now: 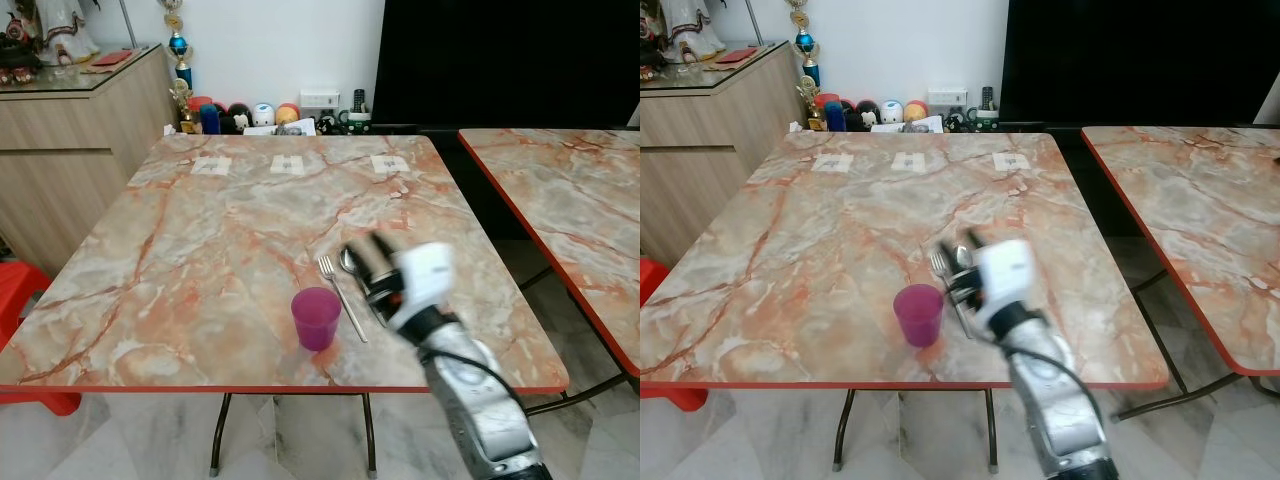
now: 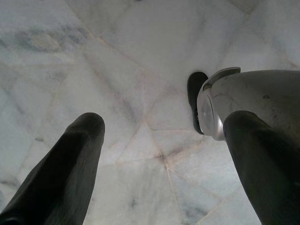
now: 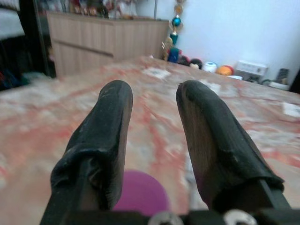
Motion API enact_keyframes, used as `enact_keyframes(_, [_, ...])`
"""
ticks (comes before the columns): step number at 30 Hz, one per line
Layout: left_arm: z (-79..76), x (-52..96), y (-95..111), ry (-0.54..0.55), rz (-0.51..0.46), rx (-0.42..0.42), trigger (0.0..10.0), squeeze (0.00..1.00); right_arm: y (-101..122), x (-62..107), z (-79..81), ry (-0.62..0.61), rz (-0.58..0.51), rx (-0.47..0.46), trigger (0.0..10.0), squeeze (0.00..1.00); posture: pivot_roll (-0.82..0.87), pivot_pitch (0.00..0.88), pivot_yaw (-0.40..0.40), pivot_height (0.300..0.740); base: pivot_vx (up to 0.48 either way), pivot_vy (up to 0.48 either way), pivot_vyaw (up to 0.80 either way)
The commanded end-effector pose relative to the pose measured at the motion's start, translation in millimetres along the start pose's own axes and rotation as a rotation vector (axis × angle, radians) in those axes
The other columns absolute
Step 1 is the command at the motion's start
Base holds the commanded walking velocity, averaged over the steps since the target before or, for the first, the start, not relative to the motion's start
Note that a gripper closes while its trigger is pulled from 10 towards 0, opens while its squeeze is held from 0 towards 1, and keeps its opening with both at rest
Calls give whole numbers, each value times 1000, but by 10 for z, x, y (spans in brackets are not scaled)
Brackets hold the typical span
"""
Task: Setting the table
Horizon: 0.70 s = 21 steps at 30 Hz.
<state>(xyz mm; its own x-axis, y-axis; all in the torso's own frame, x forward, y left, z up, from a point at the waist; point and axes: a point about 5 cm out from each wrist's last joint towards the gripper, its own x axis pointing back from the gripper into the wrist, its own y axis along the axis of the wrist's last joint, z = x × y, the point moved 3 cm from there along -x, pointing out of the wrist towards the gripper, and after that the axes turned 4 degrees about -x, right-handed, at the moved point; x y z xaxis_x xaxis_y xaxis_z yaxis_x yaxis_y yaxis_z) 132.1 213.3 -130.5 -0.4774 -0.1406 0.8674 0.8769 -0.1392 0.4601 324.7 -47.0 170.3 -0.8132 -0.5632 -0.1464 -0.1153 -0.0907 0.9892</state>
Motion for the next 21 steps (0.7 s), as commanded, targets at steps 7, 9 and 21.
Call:
enact_keyframes(7, [-175, 14, -56, -54, 16, 42, 10000, 0, -115, 337, -729, -578, -8, -101, 10000, 0, 7, 0, -22, 740, 0, 41, 0])
enact_keyframes(9, [-172, 14, -58, -55, 17, 40, 10000, 0, -132, 456, -862, -682, -16, -144, 10000, 0, 2, 0, -19, 740, 0, 294, 0])
enact_keyframes(21, [-162, 13, -54, -59, 16, 23, 10000, 0, -155, 483, -901, -690, -10, -150, 10000, 0, 2, 0, -13, 740, 0, 305, 0])
